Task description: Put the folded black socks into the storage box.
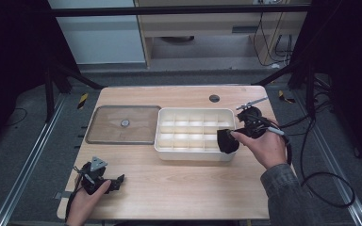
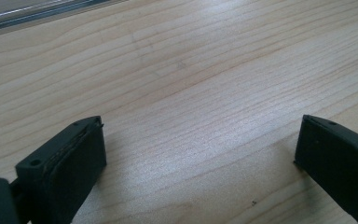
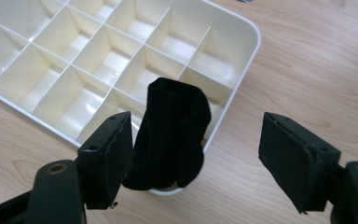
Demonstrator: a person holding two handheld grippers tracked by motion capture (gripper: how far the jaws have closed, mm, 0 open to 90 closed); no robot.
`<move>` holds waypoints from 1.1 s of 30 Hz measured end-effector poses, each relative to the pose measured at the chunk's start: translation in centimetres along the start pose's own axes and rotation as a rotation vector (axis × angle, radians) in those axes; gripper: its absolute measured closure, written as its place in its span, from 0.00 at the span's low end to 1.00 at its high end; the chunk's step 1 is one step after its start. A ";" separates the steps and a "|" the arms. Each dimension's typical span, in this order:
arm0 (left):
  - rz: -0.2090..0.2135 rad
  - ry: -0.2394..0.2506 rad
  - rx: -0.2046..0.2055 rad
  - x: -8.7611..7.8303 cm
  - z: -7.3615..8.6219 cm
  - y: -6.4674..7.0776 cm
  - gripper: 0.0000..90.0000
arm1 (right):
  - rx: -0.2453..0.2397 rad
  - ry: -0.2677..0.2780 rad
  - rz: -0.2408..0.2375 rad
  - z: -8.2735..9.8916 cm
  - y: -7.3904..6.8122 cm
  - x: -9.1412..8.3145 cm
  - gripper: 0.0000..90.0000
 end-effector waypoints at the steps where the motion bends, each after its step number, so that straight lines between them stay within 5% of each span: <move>1: 0.000 0.000 0.000 0.0 0.0 0.0 0.01 | 0.005 0.007 0.004 0.0 0.2 -0.4 0.25; 8: -0.001 0.002 -0.003 0.0 0.0 0.0 0.01 | 0.041 0.036 0.010 -0.7 1.3 -2.3 0.17; 11: -0.001 0.002 -0.002 0.0 0.0 0.0 0.01 | 0.042 0.049 0.006 -1.2 1.6 -3.1 0.26; 12: -0.001 0.002 -0.002 0.0 0.0 0.0 0.01 | 0.041 0.054 0.000 -1.4 1.7 -3.5 0.43; 14: -0.001 0.002 -0.002 0.0 0.0 0.0 0.01 | 0.037 0.053 -0.003 -1.5 1.7 -3.7 0.49; 20: 0.005 0.001 0.005 0.0 0.0 0.0 0.01 | 0.023 0.021 -0.018 -1.7 1.3 -2.9 0.93; 33: 0.005 0.012 0.004 0.1 0.1 -0.4 0.00 | 0.020 -0.034 -0.055 -1.7 0.2 0.8 1.00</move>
Point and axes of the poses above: each handheld gripper's, and its own axes: x roughly forward along the jaws, z roughly out of its underside, y roughly to its right, the point moved 4 cm from there along x, roughly forward along the jaws, and after that the axes turned 10 degrees about -z, right-handed, at the moved point
